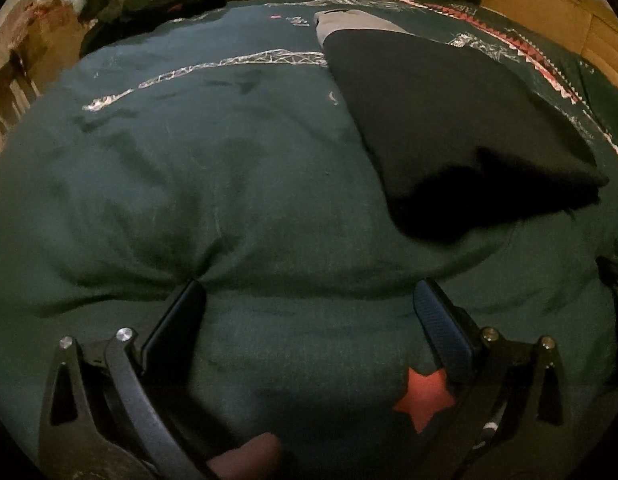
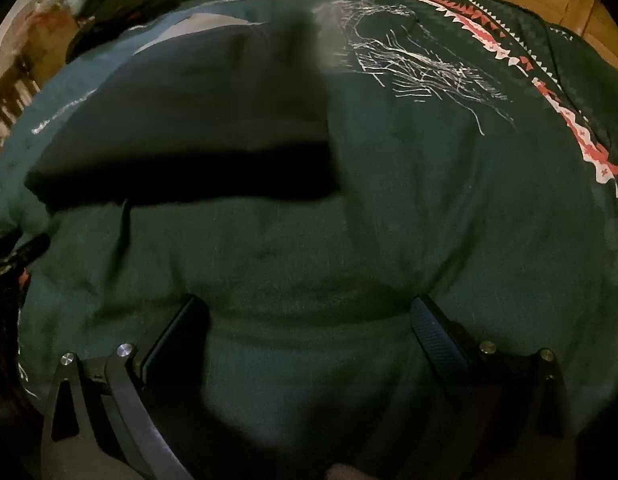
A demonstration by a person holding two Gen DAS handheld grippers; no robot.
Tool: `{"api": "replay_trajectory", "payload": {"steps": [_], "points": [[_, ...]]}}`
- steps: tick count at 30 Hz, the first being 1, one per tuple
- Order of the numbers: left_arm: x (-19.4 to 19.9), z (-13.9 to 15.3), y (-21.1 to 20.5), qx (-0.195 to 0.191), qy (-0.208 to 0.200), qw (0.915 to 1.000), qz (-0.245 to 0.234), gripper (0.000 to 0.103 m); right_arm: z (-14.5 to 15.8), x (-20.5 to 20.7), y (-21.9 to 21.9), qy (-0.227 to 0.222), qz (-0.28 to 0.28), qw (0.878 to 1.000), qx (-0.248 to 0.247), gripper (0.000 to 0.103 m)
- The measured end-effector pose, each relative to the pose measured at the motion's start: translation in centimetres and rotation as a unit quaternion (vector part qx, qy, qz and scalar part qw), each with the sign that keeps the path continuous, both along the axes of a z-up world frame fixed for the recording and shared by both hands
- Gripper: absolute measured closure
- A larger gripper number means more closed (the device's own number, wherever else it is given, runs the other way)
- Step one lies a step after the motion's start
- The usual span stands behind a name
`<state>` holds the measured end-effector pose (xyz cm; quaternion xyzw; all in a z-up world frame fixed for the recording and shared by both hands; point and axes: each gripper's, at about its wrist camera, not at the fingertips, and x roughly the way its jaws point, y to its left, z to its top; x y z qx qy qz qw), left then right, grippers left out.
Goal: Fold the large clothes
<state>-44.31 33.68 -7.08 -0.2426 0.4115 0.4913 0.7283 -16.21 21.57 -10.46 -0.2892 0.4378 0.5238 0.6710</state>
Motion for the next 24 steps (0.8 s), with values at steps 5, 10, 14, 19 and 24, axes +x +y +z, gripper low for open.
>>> {"api": "replay_trajectory", "payload": {"steps": [5,10,14,19,24], "points": [[-0.2,0.1,-0.7,0.005,-0.005,1.0,0.002,0.0,-0.1,0.2,0.2,0.0,0.001,1.0,0.002,0.0],[-0.4,0.2,-0.8,0.004,-0.011,0.9999,0.002,0.0,0.0,0.3,0.2,0.004,-0.001,1.0,0.002,0.0],[-0.5,0.3,-0.8,0.002,-0.015,0.9999,0.001,0.0,0.0,0.4,0.3,0.005,-0.001,1.0,0.0,0.0],[-0.1,1.0,-0.6,-0.004,-0.008,0.9999,0.006,0.0,0.1,0.2,0.5,-0.001,-0.001,1.0,-0.001,0.0],[0.5,5.0,-1.0,0.031,-0.018,0.9993,0.012,0.0,1.1,0.1,0.3,-0.002,-0.008,1.0,-0.002,0.0]]}}
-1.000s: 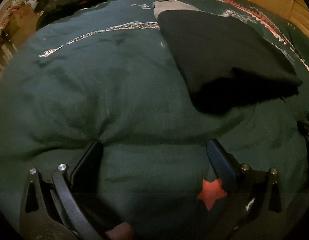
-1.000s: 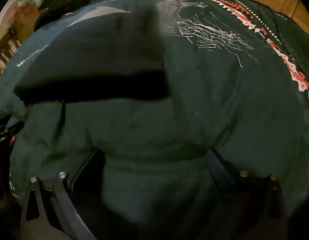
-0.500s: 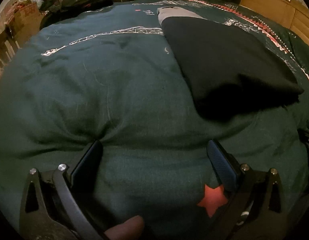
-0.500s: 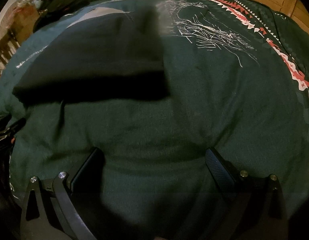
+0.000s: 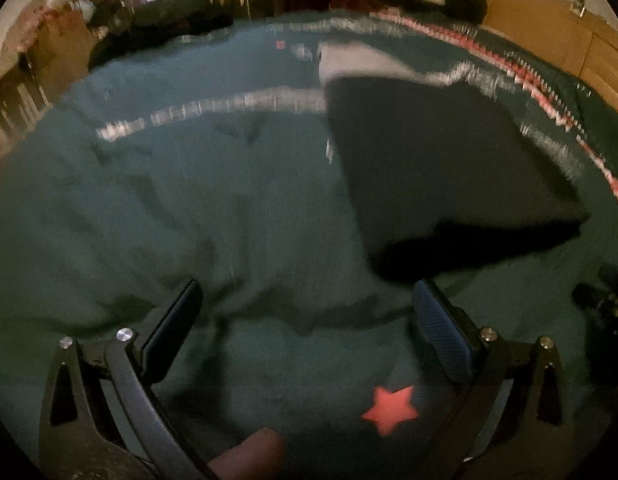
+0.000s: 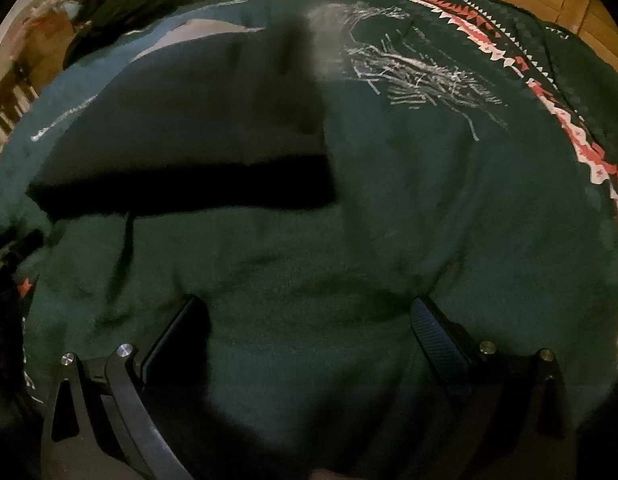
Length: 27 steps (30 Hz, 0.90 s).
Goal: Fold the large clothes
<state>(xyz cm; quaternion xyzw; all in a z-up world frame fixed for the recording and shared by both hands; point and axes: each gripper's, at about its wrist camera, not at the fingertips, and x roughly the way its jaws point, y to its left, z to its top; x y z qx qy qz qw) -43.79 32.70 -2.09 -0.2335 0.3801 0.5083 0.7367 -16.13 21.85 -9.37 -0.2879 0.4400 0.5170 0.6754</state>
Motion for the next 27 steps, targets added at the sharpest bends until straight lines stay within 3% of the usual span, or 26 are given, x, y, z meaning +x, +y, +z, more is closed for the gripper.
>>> {"api": "replay_trajectory", "payload": {"steps": [4,13,19,27], "points": [[1.5,4.9,-0.6,0.036,-0.006,0.9993,-0.002,0.0,3.0,-0.2,-0.4,-0.008,-0.007,1.0,0.017,0.0],[4.1,12.7,-1.5,0.066,-0.01,0.9977,-0.004,0.0,15.3,-1.1,-2.0,-0.038,-0.024,0.992,0.12,0.0],[4.5,13.8,-2.5,0.063,-0.029,0.9976,0.002,0.0,22.2,-2.1,-2.6,-0.057,-0.023,0.985,0.164,0.0],[5.1,14.3,-3.0,0.056,-0.033,0.9979,0.001,0.0,25.6,-3.9,-3.7,-0.087,-0.025,0.979,0.18,0.0]]}}
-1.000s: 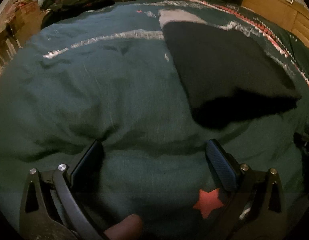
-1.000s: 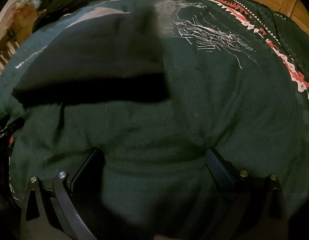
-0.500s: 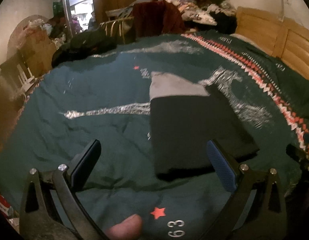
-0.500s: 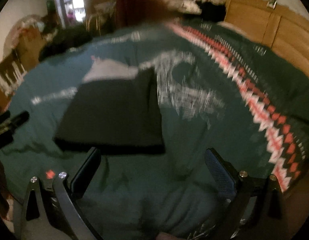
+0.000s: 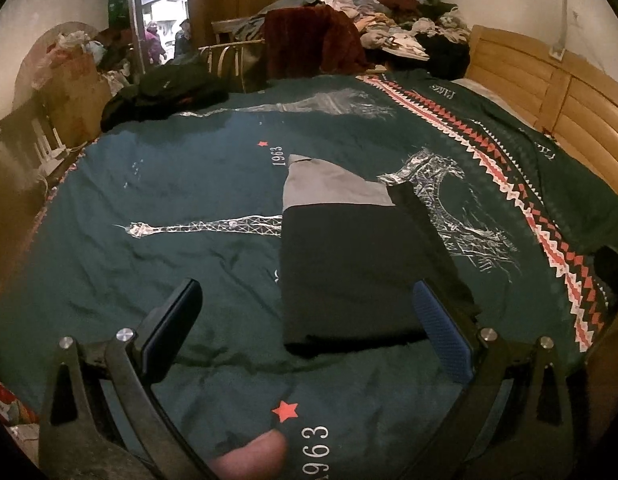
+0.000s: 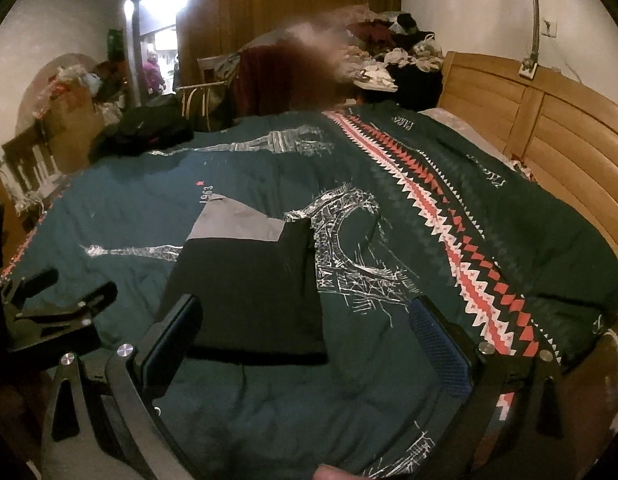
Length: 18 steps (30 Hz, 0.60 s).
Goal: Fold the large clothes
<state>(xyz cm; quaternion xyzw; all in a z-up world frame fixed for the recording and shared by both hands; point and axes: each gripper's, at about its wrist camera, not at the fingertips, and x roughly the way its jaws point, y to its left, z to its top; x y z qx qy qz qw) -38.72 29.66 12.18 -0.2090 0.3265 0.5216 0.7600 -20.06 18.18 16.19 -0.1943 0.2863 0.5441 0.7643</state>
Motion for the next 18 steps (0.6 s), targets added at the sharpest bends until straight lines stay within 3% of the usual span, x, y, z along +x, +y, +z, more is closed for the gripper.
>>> {"api": "replay_trajectory", "payload": {"steps": [18], "points": [[0.7,1.3,-1.2,0.006,-0.017,0.9998,-0.011,0.0,0.7,-1.0,-1.0,-0.006,0.009,1.0,-0.002,0.0]]}}
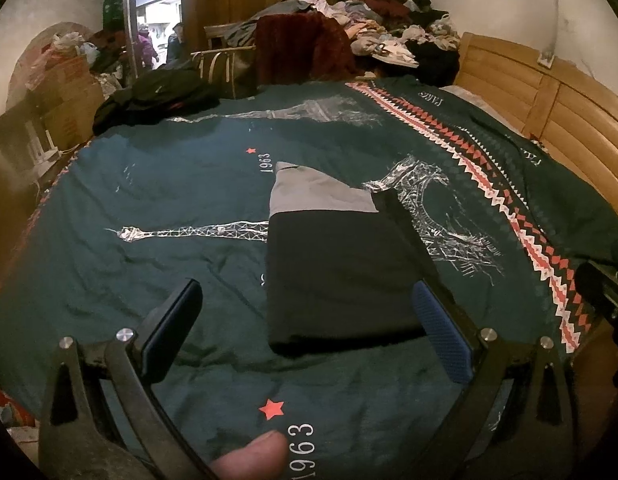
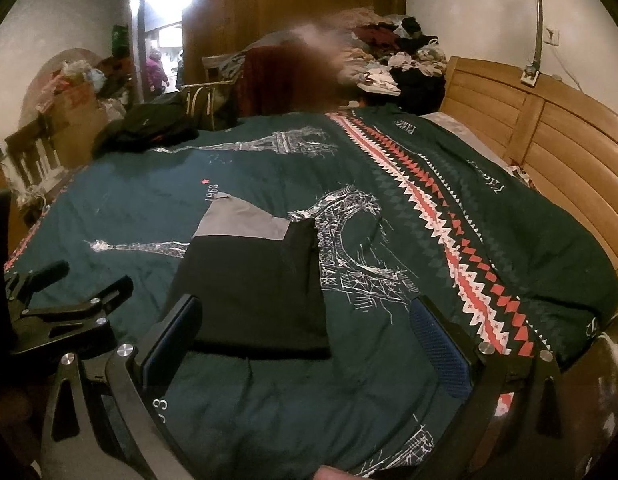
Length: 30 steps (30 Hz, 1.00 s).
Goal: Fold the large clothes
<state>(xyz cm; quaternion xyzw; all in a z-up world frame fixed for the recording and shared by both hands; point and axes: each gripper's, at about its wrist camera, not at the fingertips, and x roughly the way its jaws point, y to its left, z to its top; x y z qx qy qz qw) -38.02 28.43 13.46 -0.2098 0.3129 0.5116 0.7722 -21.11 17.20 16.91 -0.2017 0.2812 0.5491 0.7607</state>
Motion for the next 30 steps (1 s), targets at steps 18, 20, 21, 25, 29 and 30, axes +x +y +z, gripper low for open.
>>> {"api": "replay_trajectory", "payload": {"steps": [18,20,21,25,29,30], "points": [[0.1,0.4,-0.1,0.003,-0.007,0.9998,0.016,0.0,0.6,0.5,0.4,0.029,0.023,0.999,0.013,0.0],[-0.1,0.0,0.1,-0.001,-0.006,0.9997,0.022,0.0,0.4,0.4,0.5,0.029,0.025,0.999,0.012,0.0],[-0.2,-0.1,0.2,-0.003,-0.005,0.9997,0.023,0.0,0.4,0.3,0.5,0.03,0.027,0.999,0.012,0.0],[-0.3,-0.4,0.2,-0.002,0.001,0.9995,0.031,0.0,0.0,0.2,0.5,0.033,0.028,0.999,0.011,0.0],[-0.4,-0.5,0.2,0.001,0.006,0.9994,0.035,0.0,-0.6,0.2,0.7,0.036,0.029,0.999,0.006,0.0],[-0.5,-0.5,0.2,0.001,0.006,0.9993,0.036,0.0,-0.7,0.1,0.8,0.036,0.029,0.999,0.005,0.0]]}}
